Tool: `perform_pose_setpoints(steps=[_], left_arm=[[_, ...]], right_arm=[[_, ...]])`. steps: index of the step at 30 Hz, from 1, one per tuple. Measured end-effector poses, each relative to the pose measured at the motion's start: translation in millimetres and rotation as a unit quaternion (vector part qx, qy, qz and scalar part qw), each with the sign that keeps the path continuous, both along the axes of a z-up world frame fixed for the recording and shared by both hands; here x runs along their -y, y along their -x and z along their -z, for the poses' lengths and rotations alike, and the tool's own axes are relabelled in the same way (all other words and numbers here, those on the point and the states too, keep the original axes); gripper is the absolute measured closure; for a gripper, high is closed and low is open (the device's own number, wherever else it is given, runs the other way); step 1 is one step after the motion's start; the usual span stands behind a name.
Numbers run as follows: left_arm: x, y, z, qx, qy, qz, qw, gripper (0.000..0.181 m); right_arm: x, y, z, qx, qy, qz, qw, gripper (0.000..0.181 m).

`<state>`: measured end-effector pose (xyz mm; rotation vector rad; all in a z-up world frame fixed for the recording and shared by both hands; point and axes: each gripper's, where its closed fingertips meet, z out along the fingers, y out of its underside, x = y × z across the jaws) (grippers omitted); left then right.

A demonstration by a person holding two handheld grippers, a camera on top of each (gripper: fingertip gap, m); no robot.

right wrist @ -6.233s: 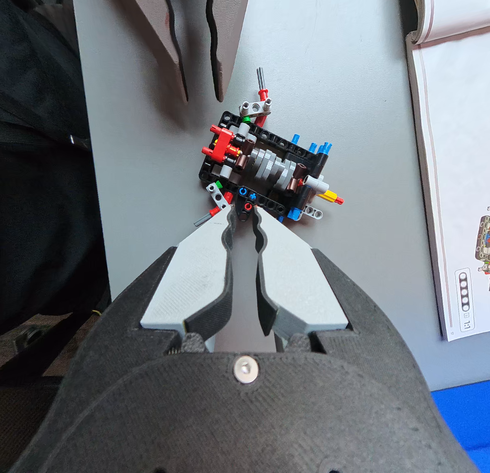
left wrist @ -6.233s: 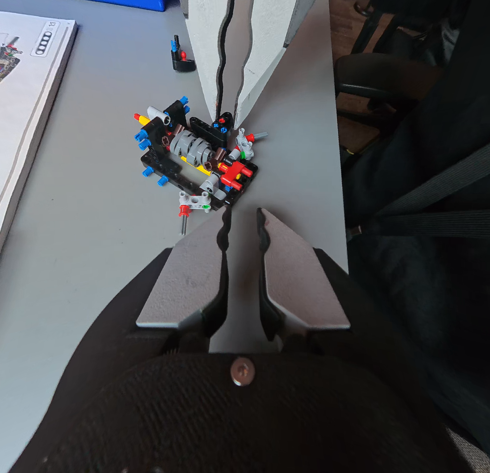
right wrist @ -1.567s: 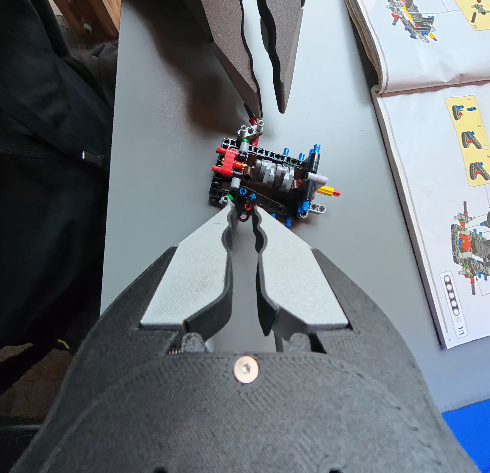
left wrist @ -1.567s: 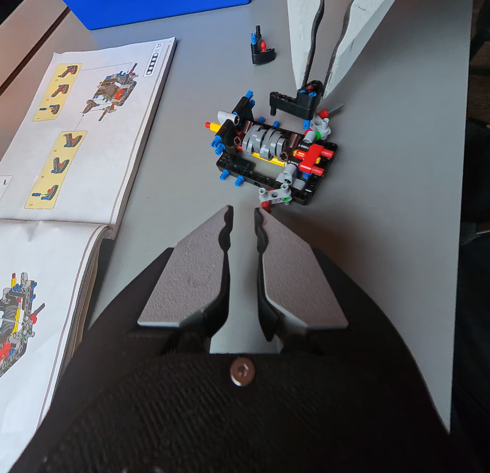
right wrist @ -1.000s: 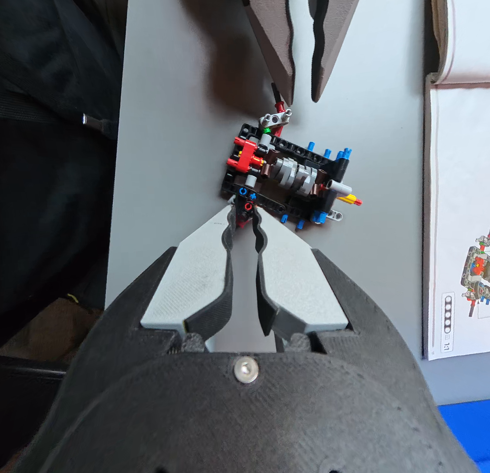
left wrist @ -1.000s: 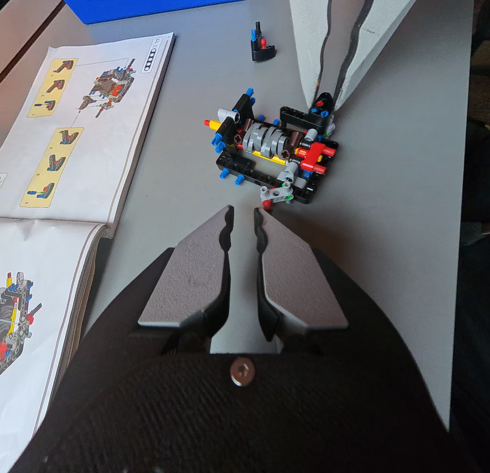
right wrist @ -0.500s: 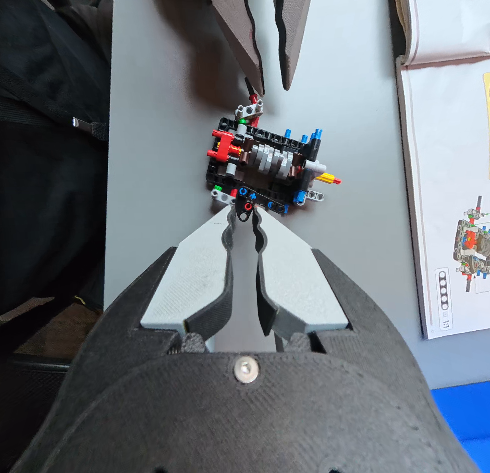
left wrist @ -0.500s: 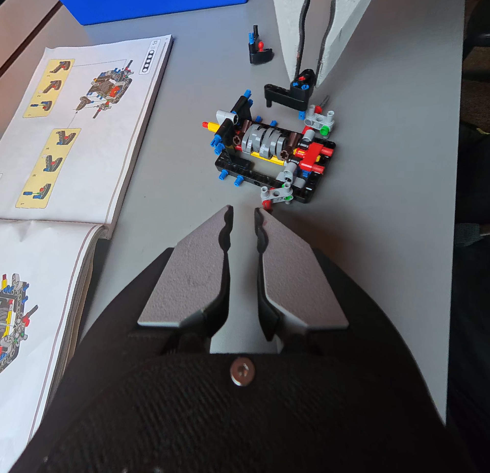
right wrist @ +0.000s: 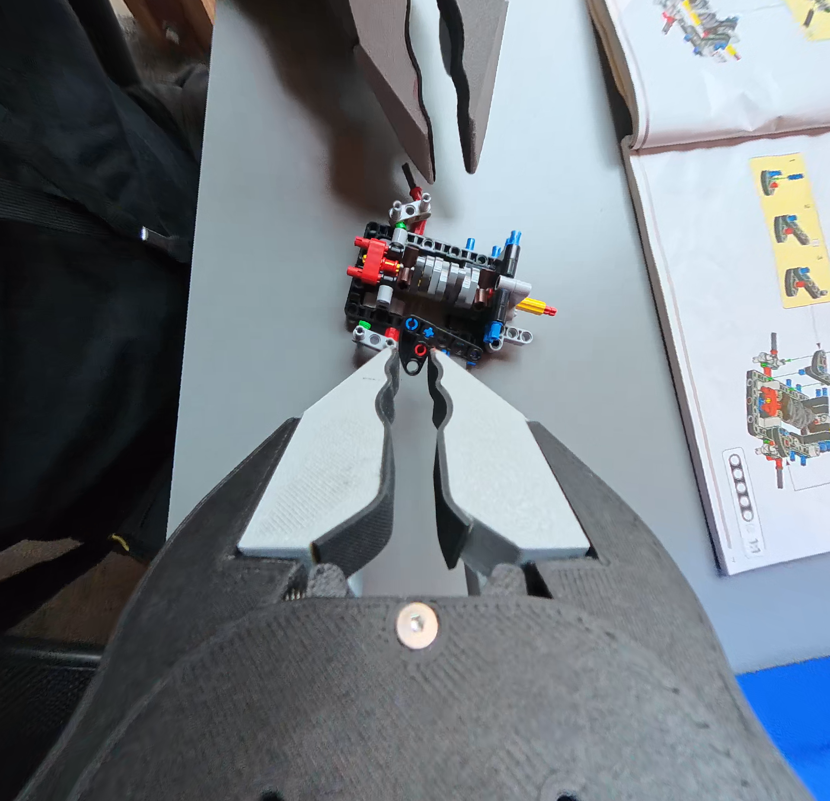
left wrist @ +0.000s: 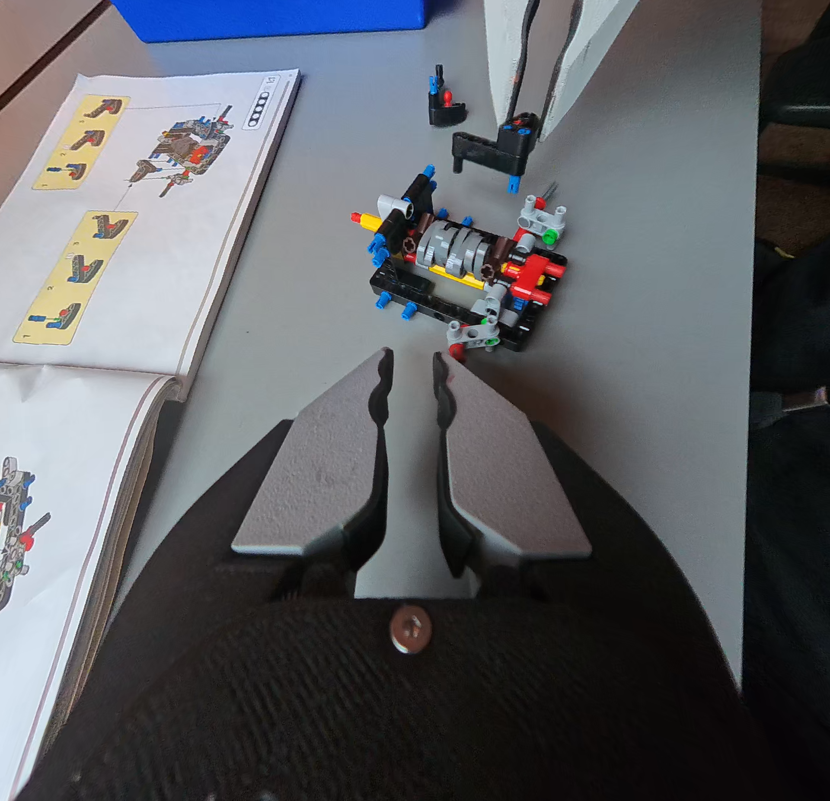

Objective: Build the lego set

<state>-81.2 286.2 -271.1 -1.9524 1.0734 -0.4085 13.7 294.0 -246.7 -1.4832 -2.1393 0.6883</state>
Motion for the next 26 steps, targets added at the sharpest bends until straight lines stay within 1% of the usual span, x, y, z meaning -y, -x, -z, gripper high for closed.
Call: perform_pose_setpoints(steps=[4,7,17,23,26], left_arm=[[-1,1,-3,0.014,0.001,-0.005,1.000,0.166],[-2,2,-3,0.013,0.002,-0.007,1.000,0.166],[-6,6,-3,0.011,0.001,-0.023,1.000,0.167],[-9,8,-2,0.009,0.000,-0.031,0.999,0.168],[-13,11,-4,0.015,-0.002,-0.036,0.999,0.169]], right_arm=[[-2,-1,-1,-0.037,0.017,0.011,0.999,0.172],[-8,0,-2,-0.069,0.015,0.016,0.997,0.172],[-16,2,-11,-0.161,0.029,0.004,0.986,0.172],[-19,-1,-7,-0.164,0.055,0.007,0.985,0.172],[-20,-2,-4,-0.157,0.054,0.007,0.986,0.172]])
